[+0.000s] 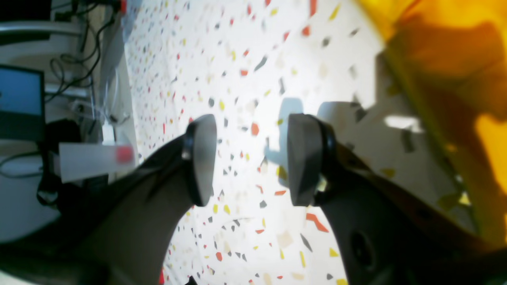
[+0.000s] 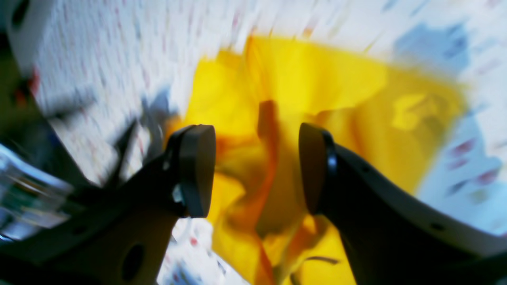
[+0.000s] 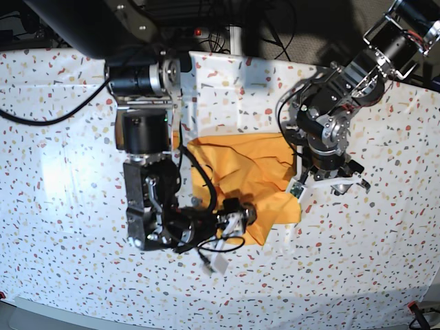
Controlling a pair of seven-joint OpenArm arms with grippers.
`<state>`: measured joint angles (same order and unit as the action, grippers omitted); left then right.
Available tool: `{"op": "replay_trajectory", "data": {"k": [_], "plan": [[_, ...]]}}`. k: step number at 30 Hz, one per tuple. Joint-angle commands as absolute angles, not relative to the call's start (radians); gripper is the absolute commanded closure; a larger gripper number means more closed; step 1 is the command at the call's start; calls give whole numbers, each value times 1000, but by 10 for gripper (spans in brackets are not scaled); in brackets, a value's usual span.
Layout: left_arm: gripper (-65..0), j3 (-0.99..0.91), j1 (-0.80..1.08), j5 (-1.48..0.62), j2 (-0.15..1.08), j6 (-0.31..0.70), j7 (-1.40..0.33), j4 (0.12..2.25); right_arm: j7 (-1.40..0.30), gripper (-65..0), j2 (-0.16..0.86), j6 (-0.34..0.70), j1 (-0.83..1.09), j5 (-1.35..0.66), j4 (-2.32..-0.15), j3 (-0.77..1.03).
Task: Fold the T-shirt properly
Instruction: 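Release the folded end with the right gripper and lift it away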
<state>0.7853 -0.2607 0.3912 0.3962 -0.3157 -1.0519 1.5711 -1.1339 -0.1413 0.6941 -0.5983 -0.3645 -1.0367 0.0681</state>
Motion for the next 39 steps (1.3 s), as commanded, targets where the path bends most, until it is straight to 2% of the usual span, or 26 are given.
{"op": "replay_trajectory", "data": {"k": [1,4,10,15,21,25,28,33,37,39], "plan": [[-275,778,-283,414,402,-329,-1042,1589,-1100,-340,-157,698,-614,-368,-1053,39],[-275,778,-283,415,402,-329,-1043,1589,-1051,-340,-157,698,-559,-353,-1053,-39],[-275,778,-283,418,402,-321,-1047,1589,-1048,-340,-157,698,-555,-584,-1053,-202],[-275,778,-283,418,402,-321,-1047,1589,-1089,-340,-157,698,-572,-792,-1053,-262],[-275,778,-287,434,402,-321,-1046,1589,-1087,-340,-157,698,-659,-815,-1053,-223],[-275,778,-300,582,403,-321,-1052,1589,-1087,-340,-157,698,-755,-815,-1053,-125],[-275,778,-335,645,402,-322,-1089,1591,-1081,-340,-157,698,-817,-771,-1053,-34],[-275,778,-392,641,402,-326,-1097,1649,-1013,-340,-157,698,-844,-448,-1053,128],[-275,778,-425,543,399,-342,-1072,1747,-936,-340,-157,698,-809,-368,-1053,195],[-275,778,-422,425,386,-348,-1053,1798,-918,-340,-139,698,-788,-353,-1053,198]]}}
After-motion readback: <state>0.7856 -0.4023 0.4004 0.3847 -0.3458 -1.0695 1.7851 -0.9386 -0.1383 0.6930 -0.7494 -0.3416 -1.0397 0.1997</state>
